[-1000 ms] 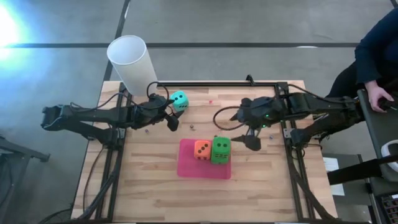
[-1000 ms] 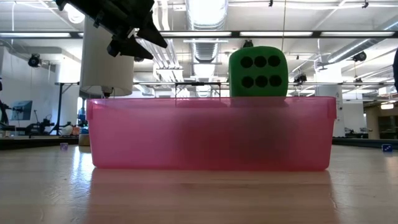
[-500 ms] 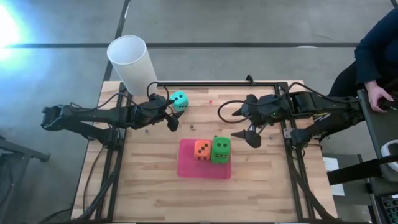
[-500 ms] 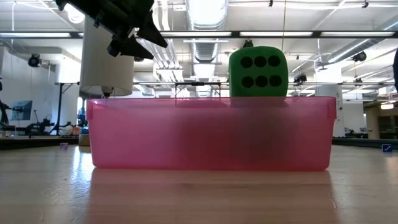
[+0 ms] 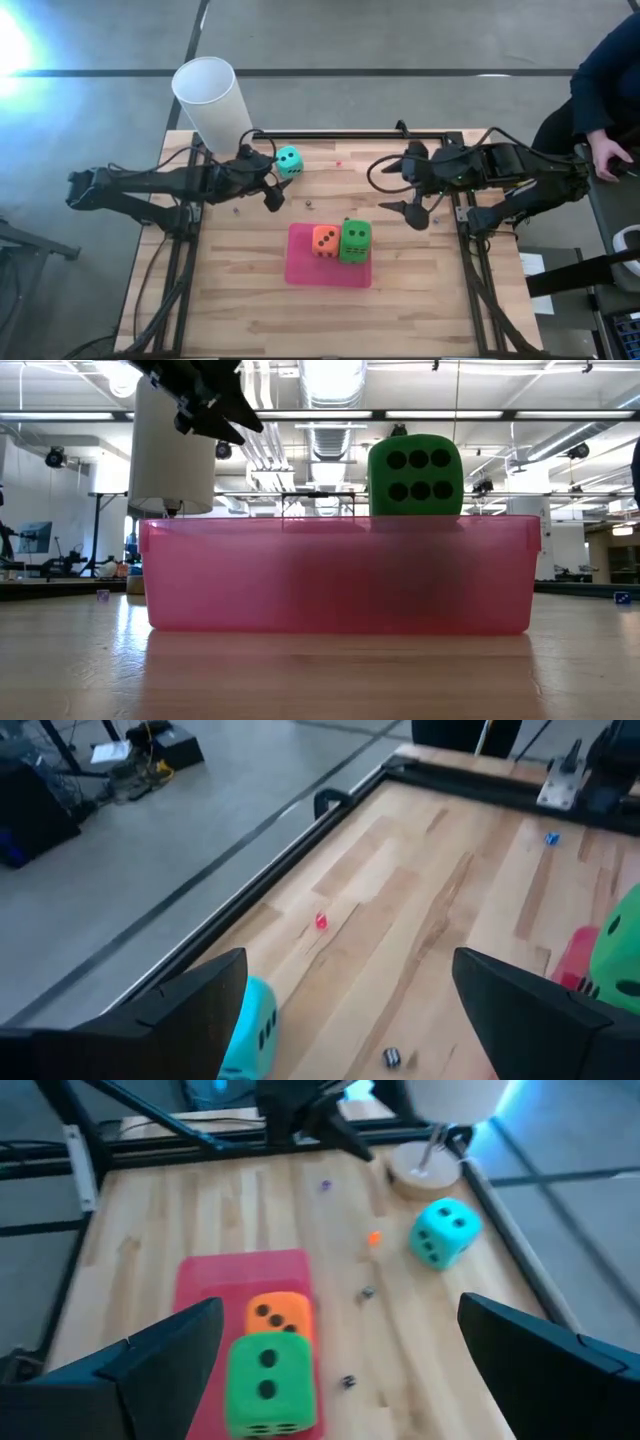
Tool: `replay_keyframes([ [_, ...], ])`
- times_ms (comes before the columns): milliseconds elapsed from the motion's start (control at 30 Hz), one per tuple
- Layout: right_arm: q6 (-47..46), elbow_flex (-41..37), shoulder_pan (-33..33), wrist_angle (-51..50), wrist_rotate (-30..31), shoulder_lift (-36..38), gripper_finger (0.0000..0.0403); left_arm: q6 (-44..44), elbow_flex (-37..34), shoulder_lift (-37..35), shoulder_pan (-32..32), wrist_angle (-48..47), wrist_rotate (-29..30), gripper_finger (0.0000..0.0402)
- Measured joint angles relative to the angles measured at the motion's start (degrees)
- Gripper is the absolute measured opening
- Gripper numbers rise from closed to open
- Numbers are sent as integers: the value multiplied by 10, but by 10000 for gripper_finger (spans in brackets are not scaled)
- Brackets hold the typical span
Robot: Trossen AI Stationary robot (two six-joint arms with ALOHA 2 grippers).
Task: Pick & Place Dice
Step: Put the large blue dice into the pink bin
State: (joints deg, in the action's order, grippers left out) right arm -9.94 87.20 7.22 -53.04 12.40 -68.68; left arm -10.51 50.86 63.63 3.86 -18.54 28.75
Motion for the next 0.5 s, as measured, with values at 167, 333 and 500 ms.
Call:
replay_keyframes([
  [167,26,0,-1,8,41,5,400,-45,36,0,6,-64,-3,361],
  [333,45,0,-14,15,70,10,400,-80,57,0,23,-103,-37,354],
  [500,41,0,-45,16,73,14,400,-108,64,7,45,-119,-84,348],
])
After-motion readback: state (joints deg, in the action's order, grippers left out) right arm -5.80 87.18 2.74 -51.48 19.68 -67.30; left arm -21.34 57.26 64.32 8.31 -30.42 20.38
